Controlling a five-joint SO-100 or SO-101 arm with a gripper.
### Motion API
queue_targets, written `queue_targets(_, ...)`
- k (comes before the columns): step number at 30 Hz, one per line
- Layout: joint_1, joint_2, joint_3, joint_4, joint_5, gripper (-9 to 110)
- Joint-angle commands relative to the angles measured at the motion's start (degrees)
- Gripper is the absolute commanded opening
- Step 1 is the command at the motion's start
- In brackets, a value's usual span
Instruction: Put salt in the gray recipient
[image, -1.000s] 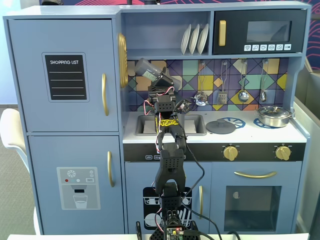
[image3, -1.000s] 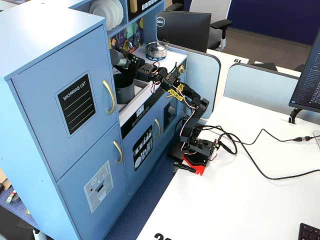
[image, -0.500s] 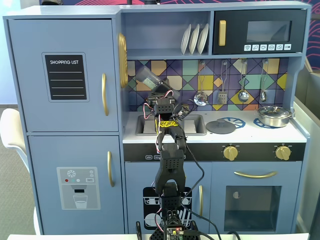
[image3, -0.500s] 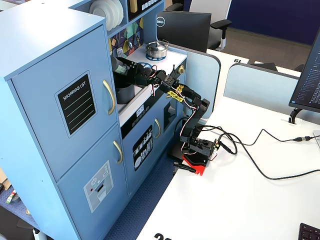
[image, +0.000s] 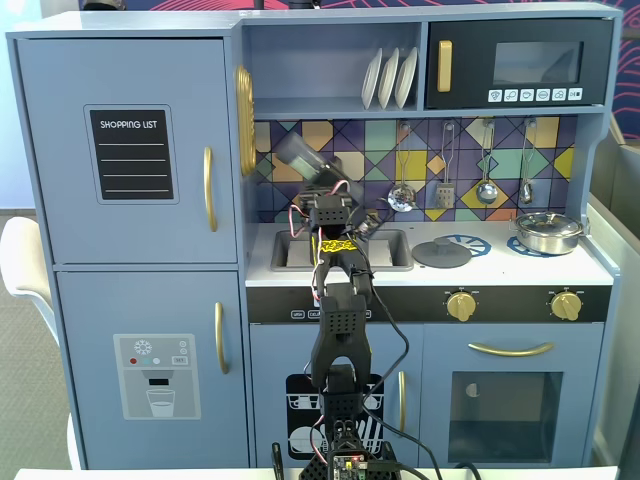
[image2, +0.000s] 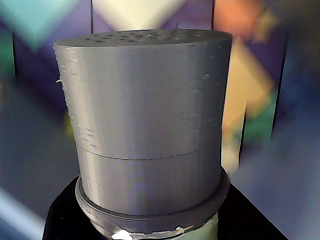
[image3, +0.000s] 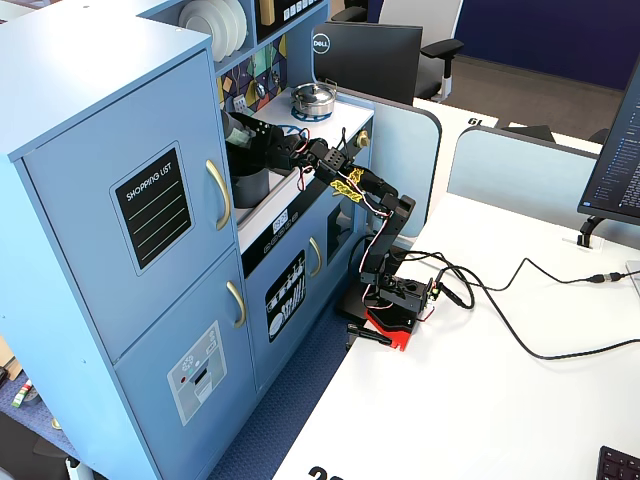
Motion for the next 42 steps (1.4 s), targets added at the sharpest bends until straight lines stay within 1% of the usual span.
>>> queue_targets(1,2.20,5.10,0.26,-0.09,-0.26,0)
queue_targets(4,0.62,3.87,-1.67,-0.88,-0.26,0)
queue_targets(12,-4.66,-3.60,-14.85,-1.05,-1.14,0)
queue_targets(15,-4.31,-3.43,-13.89,-0.62,-1.49,0)
queue_targets(21,0.53,2.20,-3.69,1.05,-1.76,0)
queue_targets(25,1.93,3.96,-0.70,2.46,-2.11,0)
queue_targets(28,0.00,2.81,-2.29,1.32,-2.72,0)
queue_targets(36,-5.98,-5.10,-16.17,1.41,-2.64,0)
queue_targets(39,-6.24,-5.10,-16.26,1.93,-2.99,0)
queue_targets(42,-4.39,-3.25,-12.30,2.11,-2.99,0)
